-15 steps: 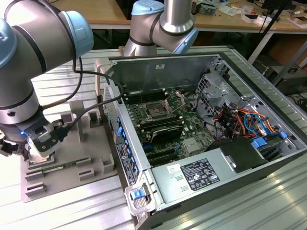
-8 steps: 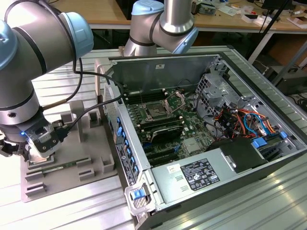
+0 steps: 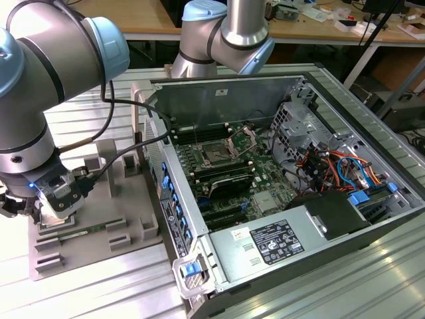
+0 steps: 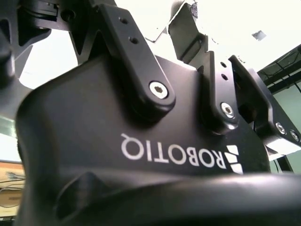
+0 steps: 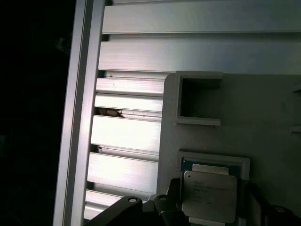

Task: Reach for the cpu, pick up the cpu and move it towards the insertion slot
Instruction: 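Pick up the cpu and move it towards the insertion slot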

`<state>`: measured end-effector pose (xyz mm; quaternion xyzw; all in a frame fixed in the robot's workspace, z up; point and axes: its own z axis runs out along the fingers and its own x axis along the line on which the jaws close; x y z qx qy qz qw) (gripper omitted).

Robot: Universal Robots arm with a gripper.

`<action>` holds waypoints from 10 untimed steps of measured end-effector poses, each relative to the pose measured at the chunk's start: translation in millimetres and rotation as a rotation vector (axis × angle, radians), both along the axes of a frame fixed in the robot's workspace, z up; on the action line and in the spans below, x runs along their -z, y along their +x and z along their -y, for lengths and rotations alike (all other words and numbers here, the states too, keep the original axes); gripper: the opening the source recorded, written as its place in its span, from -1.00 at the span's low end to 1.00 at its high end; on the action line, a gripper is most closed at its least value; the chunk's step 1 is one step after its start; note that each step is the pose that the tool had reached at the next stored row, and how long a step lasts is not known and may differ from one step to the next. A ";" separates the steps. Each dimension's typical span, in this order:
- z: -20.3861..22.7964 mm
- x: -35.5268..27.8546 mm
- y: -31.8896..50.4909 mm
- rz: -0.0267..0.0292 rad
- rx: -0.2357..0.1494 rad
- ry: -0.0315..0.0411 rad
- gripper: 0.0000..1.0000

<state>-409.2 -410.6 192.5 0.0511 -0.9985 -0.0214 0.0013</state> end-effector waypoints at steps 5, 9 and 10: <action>0.0 0.2 0.0 0.0000 0.000 0.0000 0.07; 0.0 0.3 0.0 0.0000 0.000 0.0001 0.07; 0.0 0.3 0.0 0.0000 0.000 0.0000 0.07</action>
